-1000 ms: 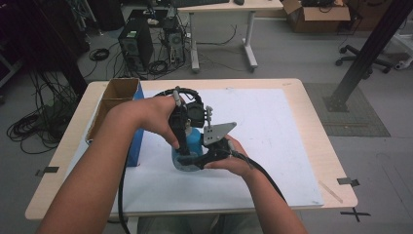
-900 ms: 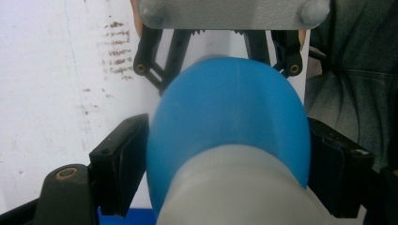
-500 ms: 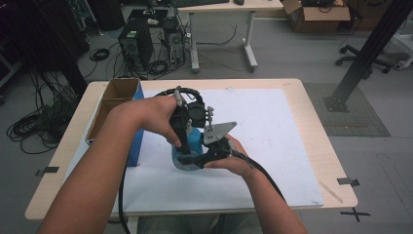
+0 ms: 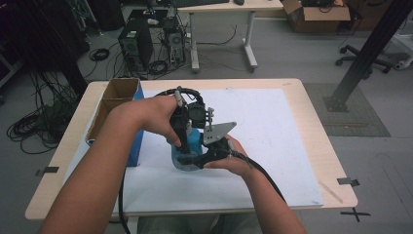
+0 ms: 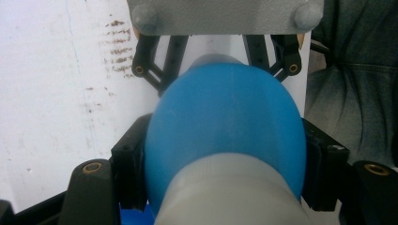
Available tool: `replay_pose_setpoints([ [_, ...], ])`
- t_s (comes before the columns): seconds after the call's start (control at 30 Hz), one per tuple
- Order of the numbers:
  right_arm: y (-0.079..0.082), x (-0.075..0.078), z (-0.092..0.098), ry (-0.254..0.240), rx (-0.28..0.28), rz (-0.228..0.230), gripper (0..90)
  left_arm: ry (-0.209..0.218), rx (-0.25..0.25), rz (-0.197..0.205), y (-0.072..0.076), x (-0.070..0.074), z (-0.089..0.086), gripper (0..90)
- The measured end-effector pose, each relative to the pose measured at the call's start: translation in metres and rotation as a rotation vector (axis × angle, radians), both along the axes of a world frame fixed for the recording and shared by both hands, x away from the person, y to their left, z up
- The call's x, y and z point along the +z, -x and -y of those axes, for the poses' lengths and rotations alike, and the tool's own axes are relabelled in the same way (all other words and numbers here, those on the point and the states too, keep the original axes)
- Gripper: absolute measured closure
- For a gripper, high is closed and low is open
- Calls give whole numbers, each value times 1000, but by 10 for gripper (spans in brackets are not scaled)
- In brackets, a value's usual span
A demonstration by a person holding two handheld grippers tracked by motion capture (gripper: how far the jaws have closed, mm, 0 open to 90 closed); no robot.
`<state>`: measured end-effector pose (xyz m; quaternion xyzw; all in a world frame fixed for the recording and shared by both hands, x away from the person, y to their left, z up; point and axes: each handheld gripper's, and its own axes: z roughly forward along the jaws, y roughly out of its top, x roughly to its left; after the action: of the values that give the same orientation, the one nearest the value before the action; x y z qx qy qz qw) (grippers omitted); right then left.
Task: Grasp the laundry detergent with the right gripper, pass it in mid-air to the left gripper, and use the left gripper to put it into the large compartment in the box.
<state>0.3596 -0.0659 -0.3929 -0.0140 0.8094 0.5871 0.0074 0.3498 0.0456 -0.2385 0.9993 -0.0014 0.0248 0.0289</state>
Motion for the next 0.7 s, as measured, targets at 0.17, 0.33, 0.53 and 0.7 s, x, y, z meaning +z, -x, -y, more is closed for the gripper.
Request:
replay_pose_setpoints([
  [0.17,0,0,0,-1,1,-2,447,-4,-2,4,1,-1,0,342],
  [0.33,1,2,-1,-9,6,-7,448,-20,-9,17,2,-2,1,357],
  [0.53,1,2,-1,-14,8,-4,449,-24,-17,19,3,-1,0,378],
  [0.7,2,3,-1,-19,6,-3,449,-28,-35,27,4,0,0,382],
])
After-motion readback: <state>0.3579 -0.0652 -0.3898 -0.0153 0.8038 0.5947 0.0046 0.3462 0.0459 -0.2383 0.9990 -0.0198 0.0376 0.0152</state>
